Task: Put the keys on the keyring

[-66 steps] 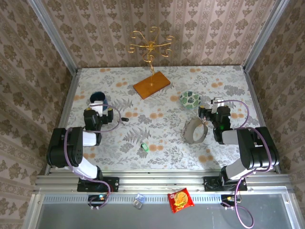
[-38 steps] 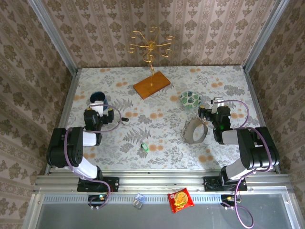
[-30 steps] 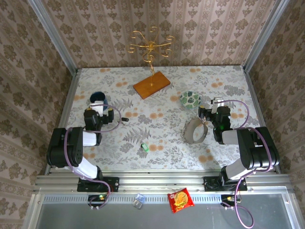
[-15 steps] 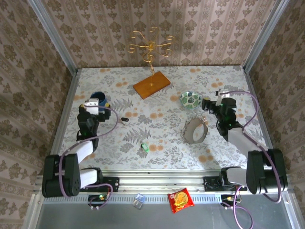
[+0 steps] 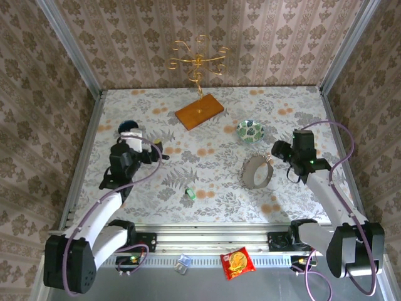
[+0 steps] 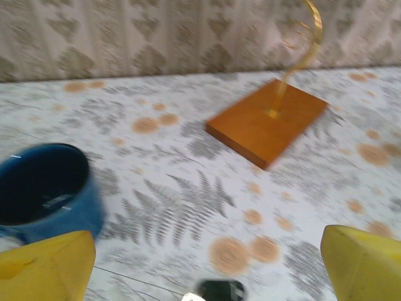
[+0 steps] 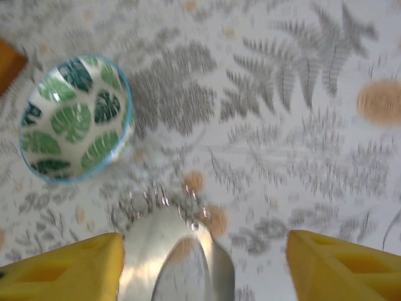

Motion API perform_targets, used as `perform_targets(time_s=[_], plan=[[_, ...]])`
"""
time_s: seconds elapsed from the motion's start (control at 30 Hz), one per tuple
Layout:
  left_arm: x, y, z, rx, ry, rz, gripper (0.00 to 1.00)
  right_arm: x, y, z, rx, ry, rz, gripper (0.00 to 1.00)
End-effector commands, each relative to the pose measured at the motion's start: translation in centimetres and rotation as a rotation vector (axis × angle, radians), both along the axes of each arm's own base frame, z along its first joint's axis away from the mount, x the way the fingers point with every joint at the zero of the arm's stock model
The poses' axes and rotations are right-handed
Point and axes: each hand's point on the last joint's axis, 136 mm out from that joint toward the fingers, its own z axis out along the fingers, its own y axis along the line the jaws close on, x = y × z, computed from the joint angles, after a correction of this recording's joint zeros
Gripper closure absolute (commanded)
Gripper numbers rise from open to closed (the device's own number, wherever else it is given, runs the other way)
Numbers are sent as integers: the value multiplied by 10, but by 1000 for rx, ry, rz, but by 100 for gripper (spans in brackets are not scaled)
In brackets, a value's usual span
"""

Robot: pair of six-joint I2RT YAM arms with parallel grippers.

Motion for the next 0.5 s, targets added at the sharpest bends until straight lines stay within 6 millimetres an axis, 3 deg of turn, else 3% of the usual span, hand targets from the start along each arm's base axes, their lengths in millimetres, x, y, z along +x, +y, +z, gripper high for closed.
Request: perform_targets(time_s=[0.0,0.07,0.23,0.37,0.47], plan=[[-18,-24,-3,-22,87,-22,7,-29,23,-15,124,150,21,38],[-28,-45,-3,-40,101,-65,9,-39,37,-23,144,199,63,44],[-50,-89,-15,-104,152,-135,10,-64,68,-35,100,296,174,50],[-63,-115,-29,-91,182,-188,11,-79,86,-48,122,355,147,67],[-71,-131,-37,-78,205,-233,11,-90,86,-57,130,420,30,67]])
